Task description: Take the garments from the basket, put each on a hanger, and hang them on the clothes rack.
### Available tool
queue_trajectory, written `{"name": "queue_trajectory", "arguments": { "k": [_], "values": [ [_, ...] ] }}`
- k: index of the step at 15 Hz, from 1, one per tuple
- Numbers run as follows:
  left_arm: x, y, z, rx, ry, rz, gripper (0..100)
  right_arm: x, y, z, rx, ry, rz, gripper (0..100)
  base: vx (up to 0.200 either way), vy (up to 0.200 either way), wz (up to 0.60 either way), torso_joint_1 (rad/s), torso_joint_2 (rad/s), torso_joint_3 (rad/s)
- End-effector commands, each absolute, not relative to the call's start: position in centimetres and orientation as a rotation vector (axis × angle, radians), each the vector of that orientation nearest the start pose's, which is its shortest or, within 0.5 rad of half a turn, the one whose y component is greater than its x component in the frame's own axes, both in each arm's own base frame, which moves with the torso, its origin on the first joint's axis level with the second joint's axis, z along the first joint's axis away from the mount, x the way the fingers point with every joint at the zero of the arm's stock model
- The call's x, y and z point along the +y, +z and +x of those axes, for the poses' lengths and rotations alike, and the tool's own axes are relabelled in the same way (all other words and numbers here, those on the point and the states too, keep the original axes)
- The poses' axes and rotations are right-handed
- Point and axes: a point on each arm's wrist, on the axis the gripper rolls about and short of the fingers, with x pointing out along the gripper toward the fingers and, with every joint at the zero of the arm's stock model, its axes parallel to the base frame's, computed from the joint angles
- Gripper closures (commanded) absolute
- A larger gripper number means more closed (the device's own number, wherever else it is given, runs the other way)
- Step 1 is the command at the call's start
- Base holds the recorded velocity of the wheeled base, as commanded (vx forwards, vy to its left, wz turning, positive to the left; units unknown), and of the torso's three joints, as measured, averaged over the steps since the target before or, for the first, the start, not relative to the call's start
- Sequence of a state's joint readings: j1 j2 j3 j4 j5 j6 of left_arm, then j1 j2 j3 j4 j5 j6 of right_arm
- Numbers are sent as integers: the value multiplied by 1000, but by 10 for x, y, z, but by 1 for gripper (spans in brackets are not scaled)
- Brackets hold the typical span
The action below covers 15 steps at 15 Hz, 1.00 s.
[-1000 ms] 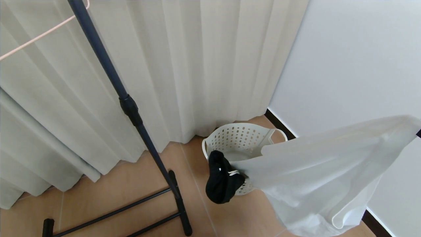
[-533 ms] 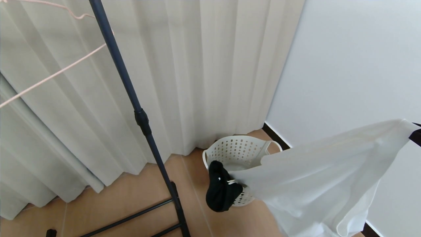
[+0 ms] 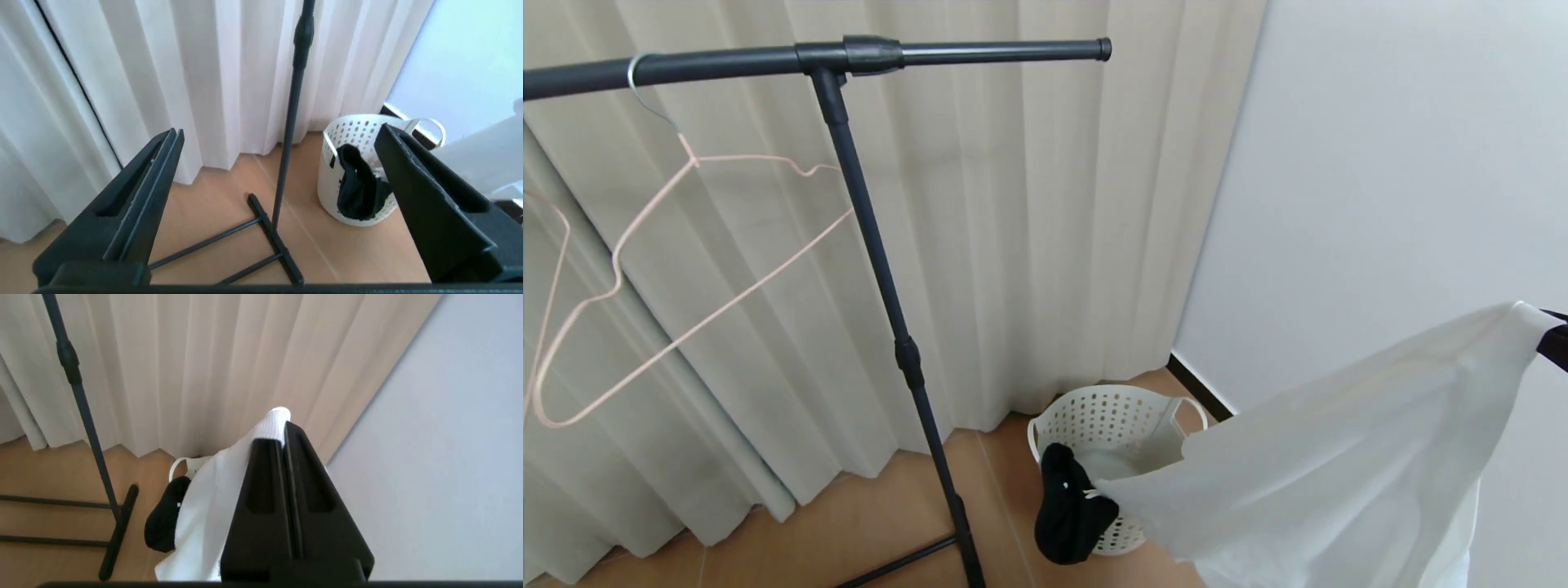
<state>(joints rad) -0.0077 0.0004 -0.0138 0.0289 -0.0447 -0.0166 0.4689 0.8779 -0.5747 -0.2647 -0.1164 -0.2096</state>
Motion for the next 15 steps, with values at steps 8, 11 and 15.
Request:
{"name": "queue_trajectory", "arguments": {
  "k": [8,11,15],
  "values": [
    [-1,76,-24,14,-52,-17,0,43,245,91,6,356,-221,100,0,0,0,220,-551,-259],
    [-1,76,-24,16,-52,-17,0,43,245,91,6,356,-221,100,0,0,0,268,-611,-347],
    [-1,76,-24,14,-52,-17,0,43,244,90,7,356,-221,100,0,0,0,189,-436,-241]
  ]
}}
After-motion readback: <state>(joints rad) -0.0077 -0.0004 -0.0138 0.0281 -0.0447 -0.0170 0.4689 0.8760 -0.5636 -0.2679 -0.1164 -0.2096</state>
